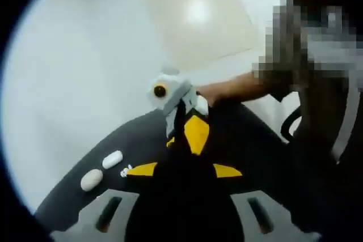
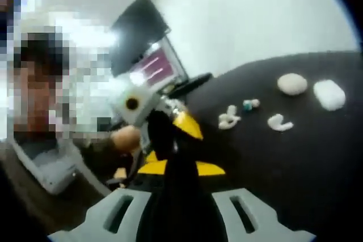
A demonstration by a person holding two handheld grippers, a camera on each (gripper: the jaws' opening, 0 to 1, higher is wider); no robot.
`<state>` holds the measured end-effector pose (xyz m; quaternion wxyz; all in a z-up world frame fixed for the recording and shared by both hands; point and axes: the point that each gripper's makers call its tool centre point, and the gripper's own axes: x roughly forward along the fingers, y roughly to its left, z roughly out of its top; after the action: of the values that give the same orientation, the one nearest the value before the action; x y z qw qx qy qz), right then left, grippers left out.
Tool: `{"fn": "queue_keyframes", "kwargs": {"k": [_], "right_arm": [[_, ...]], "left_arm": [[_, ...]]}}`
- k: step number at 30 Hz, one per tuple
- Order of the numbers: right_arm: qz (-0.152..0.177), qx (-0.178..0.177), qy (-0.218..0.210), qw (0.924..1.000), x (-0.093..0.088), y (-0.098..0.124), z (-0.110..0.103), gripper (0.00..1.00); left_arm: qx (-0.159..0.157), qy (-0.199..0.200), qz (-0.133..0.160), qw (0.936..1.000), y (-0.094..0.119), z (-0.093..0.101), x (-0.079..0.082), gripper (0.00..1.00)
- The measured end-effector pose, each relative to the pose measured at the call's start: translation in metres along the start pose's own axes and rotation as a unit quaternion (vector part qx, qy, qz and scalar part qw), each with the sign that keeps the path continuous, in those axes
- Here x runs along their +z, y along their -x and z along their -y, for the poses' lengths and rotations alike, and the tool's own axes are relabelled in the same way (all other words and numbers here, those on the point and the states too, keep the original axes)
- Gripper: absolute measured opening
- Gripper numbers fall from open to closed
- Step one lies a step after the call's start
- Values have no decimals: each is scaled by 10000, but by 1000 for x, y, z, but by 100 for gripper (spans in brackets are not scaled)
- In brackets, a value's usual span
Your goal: Pick up three earphones and place each one into its charging case using tactile feedback, ensure that each earphone is properly inserted and securely positioned inside the case.
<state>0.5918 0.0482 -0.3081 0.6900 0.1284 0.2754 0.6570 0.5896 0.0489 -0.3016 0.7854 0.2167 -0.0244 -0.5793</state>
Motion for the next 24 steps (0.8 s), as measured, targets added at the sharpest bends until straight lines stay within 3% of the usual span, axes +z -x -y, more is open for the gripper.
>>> {"fn": "queue_keyframes", "kwargs": {"k": [3,6,10,12,15,18,20,24], "right_arm": [[109,-179,-45,9998,4,1,8,19],[175,-413,891,9950,5,2,11,23],[168,-423,1194,9918,3,2,9,26],[260,-482,1566,9861,8,4,12,34],[223,-504,2009,9781,7,6,10,40],[66,-563,2325,9709,2,5,9,40],[14,-615,2383,9692,0,3,8,40],[73,-631,2286,9714,3,6,10,40]], "left_arm": [[111,179,-48,9998,5,-7,-3,40],[129,300,-99,9994,3,-9,-6,37],[156,415,-104,9990,2,-11,-7,38],[157,459,-120,9987,1,-11,-8,35],[38,619,-191,9979,1,-6,-10,28],[-86,782,-186,9967,-1,-6,-12,29],[-316,1117,-186,9931,2,-4,-12,32],[-14,1528,617,9863,15,-26,13,33]]}}
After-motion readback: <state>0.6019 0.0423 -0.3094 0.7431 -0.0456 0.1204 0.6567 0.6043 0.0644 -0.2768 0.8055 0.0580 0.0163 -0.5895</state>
